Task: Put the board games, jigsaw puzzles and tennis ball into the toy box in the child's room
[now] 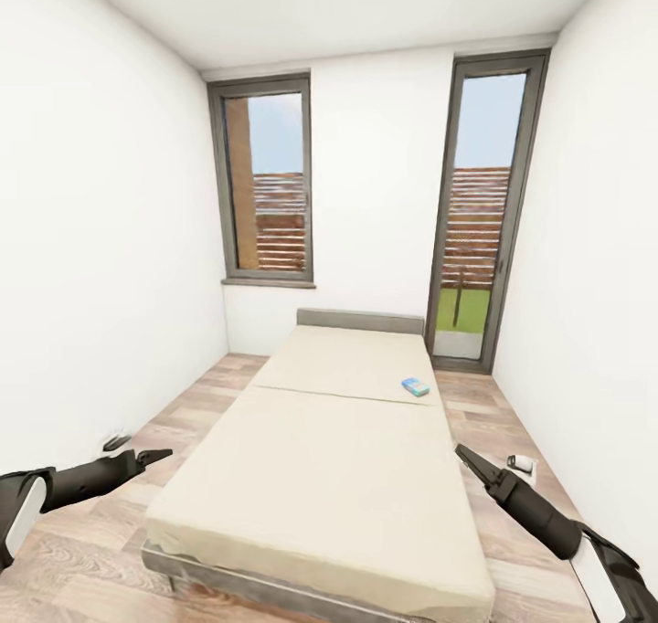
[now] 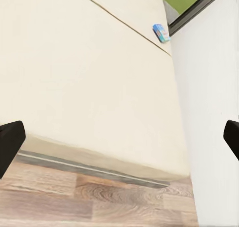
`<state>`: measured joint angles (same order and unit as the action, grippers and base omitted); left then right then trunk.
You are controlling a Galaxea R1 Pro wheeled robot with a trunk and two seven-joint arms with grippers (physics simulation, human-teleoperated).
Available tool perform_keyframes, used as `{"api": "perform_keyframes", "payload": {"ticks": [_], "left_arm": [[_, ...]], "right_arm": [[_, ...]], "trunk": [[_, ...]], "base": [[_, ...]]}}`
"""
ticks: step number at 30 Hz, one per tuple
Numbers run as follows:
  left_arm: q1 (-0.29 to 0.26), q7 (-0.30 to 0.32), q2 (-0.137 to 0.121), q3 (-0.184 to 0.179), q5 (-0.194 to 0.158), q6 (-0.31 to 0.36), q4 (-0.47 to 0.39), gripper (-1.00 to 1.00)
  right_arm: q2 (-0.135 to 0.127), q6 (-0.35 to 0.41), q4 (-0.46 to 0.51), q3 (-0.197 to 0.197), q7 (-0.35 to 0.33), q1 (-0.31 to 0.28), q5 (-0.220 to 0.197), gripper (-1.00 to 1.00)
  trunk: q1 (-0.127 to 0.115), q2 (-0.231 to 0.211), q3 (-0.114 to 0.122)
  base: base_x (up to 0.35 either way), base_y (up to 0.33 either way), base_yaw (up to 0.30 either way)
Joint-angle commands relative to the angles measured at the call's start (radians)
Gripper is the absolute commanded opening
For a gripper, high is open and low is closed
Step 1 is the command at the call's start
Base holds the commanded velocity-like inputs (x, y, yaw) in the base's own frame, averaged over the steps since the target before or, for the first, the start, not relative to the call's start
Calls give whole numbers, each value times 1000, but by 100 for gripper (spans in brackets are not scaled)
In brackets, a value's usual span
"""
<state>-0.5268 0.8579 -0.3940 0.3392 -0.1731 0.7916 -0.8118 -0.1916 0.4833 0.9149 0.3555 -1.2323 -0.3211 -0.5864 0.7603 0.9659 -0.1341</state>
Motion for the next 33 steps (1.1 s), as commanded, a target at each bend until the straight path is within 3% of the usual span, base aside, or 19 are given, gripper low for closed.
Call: {"api": "perform_keyframes", "payload": {"ticks": [1,23,33], "left_arm": [[0,2,0,1,-1,5,0,100],[1,3,-1,0,-1,3,-4,100],[1,6,-1,0,0,3,-4,100]], "right_arm": [[0,9,-1,0,-2,-1,-4,100],[0,5,-1,1,32,-1,-4,100],[1,5,0,0,50,-1,-3,100]], "trunk": [[0,1,-1],[0,1,18],[0,1,20]], "base": [[0,0,-267],[17,-14,-263],[159,-151,-89]]}}
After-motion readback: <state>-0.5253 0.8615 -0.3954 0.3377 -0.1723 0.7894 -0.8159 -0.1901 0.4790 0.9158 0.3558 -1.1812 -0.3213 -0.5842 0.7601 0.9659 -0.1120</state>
